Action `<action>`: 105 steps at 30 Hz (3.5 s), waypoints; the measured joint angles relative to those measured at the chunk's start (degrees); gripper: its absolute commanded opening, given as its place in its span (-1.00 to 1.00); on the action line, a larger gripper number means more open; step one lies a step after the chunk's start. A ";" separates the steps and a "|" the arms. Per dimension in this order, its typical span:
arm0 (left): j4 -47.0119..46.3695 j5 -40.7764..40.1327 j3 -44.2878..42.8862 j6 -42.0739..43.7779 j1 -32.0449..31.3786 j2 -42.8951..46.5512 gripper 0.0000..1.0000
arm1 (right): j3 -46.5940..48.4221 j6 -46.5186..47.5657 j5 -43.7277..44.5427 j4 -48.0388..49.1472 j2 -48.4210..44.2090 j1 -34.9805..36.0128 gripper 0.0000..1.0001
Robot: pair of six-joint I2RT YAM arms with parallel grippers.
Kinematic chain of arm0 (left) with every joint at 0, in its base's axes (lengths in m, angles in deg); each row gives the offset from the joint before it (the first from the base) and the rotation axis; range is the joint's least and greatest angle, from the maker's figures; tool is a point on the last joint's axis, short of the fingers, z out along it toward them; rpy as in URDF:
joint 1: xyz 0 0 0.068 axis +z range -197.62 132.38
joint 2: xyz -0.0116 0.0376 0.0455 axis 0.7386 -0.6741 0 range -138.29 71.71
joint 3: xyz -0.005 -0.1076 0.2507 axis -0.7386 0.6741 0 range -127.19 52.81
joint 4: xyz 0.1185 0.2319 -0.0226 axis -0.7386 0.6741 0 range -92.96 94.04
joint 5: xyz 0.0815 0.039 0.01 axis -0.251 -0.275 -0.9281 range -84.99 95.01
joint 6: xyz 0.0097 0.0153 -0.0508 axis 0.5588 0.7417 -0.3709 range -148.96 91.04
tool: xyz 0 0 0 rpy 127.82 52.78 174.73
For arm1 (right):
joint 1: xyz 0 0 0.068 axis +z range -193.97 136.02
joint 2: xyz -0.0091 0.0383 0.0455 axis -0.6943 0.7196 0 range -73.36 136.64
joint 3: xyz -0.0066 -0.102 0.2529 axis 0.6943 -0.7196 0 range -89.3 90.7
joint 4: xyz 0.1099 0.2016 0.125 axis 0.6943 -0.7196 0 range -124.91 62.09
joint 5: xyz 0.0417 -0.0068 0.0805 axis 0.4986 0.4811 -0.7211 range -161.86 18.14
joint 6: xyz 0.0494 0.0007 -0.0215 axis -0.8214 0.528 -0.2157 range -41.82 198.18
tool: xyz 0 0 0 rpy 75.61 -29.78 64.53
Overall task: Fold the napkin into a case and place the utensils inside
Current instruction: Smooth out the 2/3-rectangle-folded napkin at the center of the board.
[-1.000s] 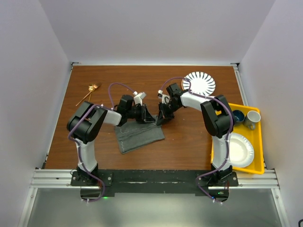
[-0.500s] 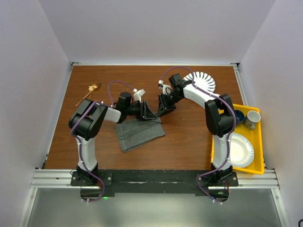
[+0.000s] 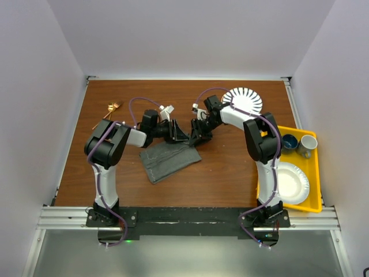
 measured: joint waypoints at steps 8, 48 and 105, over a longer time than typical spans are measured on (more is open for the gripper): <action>2.34 -0.22 -1.22 0.63 0.02 -0.22 -0.16 | 0.00 1.25 -0.37 -0.42 -0.22 -0.02 -0.23; -4.72 2.16 2.89 -5.49 2.84 8.61 0.03 | -3.13 -1.66 -0.52 5.92 -1.73 1.44 -0.54; -2.95 -0.57 1.38 -3.93 1.27 0.26 -0.06 | -6.03 -11.93 -6.54 10.73 0.17 -3.48 -1.00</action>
